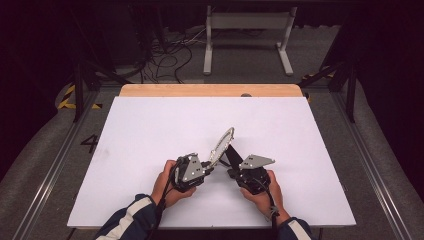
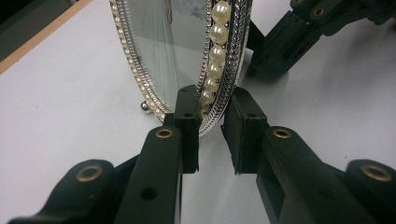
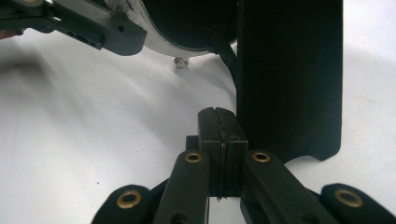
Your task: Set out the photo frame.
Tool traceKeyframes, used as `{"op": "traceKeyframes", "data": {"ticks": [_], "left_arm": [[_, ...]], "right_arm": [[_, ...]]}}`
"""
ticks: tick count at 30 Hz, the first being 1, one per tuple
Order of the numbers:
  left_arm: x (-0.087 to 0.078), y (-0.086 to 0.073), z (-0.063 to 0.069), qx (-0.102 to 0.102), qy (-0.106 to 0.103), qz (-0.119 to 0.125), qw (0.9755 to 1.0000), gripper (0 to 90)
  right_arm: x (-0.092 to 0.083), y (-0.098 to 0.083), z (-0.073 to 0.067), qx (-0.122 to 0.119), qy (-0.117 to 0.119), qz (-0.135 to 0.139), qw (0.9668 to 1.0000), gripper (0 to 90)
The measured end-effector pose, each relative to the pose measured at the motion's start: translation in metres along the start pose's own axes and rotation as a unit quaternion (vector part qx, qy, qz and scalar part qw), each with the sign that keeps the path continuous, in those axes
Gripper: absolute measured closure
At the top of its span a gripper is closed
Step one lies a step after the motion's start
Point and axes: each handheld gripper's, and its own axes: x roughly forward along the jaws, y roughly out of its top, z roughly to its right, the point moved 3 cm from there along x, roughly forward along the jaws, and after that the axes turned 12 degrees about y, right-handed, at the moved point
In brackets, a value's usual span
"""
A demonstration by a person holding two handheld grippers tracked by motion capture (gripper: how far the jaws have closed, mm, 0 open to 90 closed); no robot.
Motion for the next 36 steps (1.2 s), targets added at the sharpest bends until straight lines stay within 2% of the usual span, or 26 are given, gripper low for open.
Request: {"op": "traceKeyframes", "data": {"ticks": [22,31,36], "left_arm": [[0.007,0.001,0.004,-0.012,-0.007,0.0,0.9999,74.9],[0.008,0.001,0.004,-0.016,-0.01,0.0,0.9998,75.1],[0.01,0.005,0.01,-0.018,-0.011,0.001,0.9998,75.1]], "right_arm": [[-0.004,-0.008,0.023,0.018,-0.021,-0.014,0.9995,90.0],[-0.005,-0.009,0.027,0.022,-0.024,-0.015,0.9993,90.0],[-0.006,-0.01,0.03,0.031,-0.026,-0.012,0.9991,90.0]]}}
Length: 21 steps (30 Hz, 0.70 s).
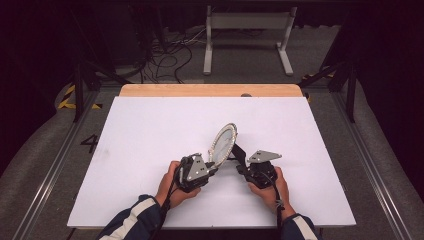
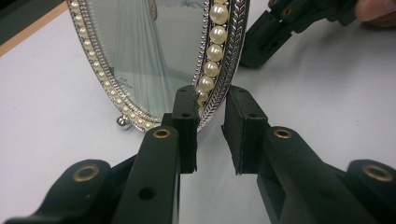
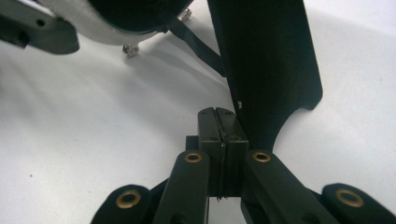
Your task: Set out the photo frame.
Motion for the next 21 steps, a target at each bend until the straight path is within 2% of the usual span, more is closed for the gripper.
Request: {"op": "traceKeyframes", "data": {"ticks": [13,21], "left_arm": [[0.0032,0.0032,0.0037,0.0,-0.009,0.004,1.0,75.3],[0.0037,0.0039,0.0053,0.006,-0.002,0.002,1.0,75.3]], "right_arm": [[0.0004,-0.0006,0.007,0.009,-0.014,0.003,0.9999,89.8],[0.0008,-0.0008,0.0092,0.012,-0.014,0.006,0.9998,89.4]]}}
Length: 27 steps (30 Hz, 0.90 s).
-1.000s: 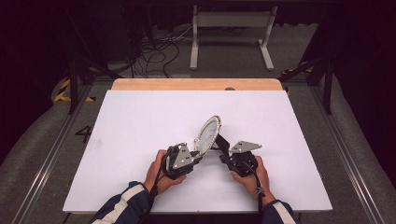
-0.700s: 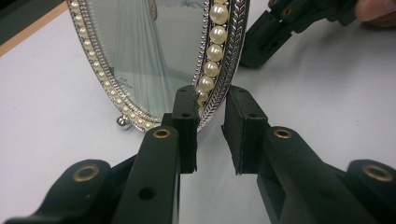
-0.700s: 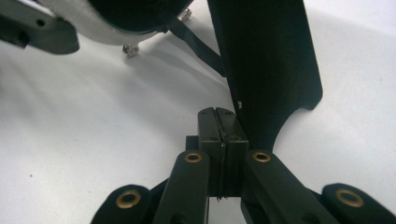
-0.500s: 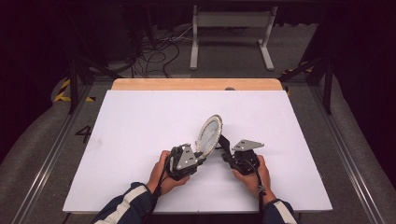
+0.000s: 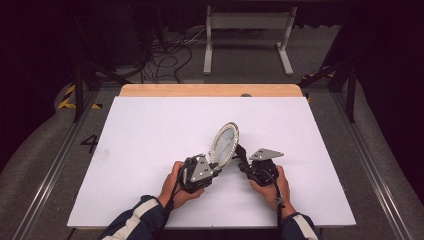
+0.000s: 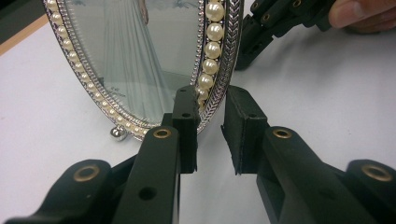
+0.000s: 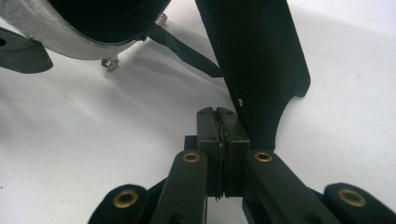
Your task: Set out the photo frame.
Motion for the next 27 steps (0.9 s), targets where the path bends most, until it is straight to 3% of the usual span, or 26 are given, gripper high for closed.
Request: {"op": "traceKeyframes", "data": {"ticks": [4,7,18,27], "left_arm": [[0.0,0.0,0.0,-0.005,-0.006,0.002,1.0,75.4],[0.0,0.001,0.001,0.0,-0.01,0.005,0.9999,81.5],[-0.005,-0.001,-0.002,0.001,-0.017,0.004,0.9999,79.2],[-0.024,-0.012,-0.021,-0.007,-0.029,0.008,0.9995,72.3]], "right_arm": [[0.001,0.0,0.003,0.0,-0.004,-0.001,1.0,89.4],[0.001,0.0,0.005,0.003,-0.006,0.002,1.0,88.9],[-0.001,-0.001,0.005,0.004,-0.004,0.003,1.0,83.2],[-0.007,-0.002,-0.009,-0.017,-0.009,0.01,0.9998,80.4]]}}
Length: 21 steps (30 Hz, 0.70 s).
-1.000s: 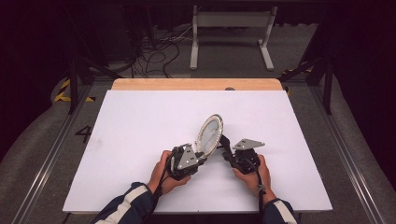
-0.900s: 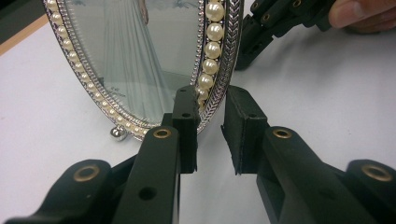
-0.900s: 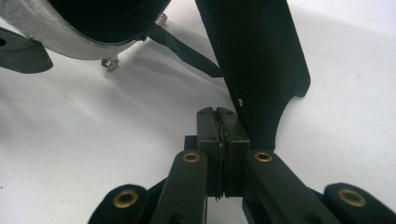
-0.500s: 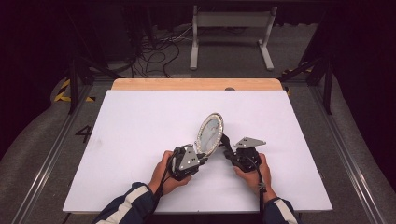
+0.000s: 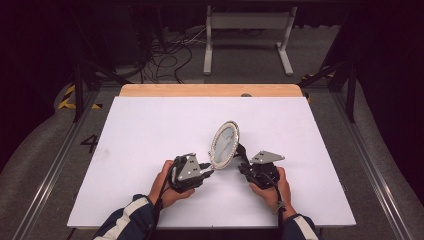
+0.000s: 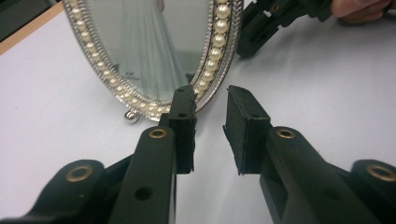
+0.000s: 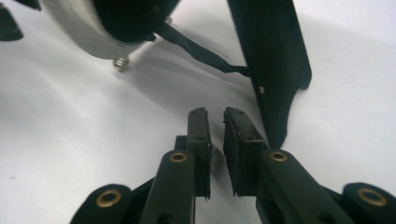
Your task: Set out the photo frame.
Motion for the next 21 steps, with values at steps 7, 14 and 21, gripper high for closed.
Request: {"op": "traceKeyframes", "data": {"ticks": [7,14,21], "left_arm": [[-0.022,-0.015,-0.012,-0.009,0.012,-0.001,0.9999,61.8],[-0.044,-0.038,-0.026,-0.035,0.04,-0.017,0.9985,44.8],[-0.058,-0.057,-0.03,-0.041,0.057,-0.034,0.9969,33.8]], "right_arm": [[-0.005,0.006,-0.018,-0.01,0.026,0.031,0.9992,75.2],[-0.001,0.012,-0.036,-0.021,0.044,0.048,0.9977,66.4],[0.0,0.017,-0.04,-0.02,0.038,0.068,0.9967,58.0]]}}
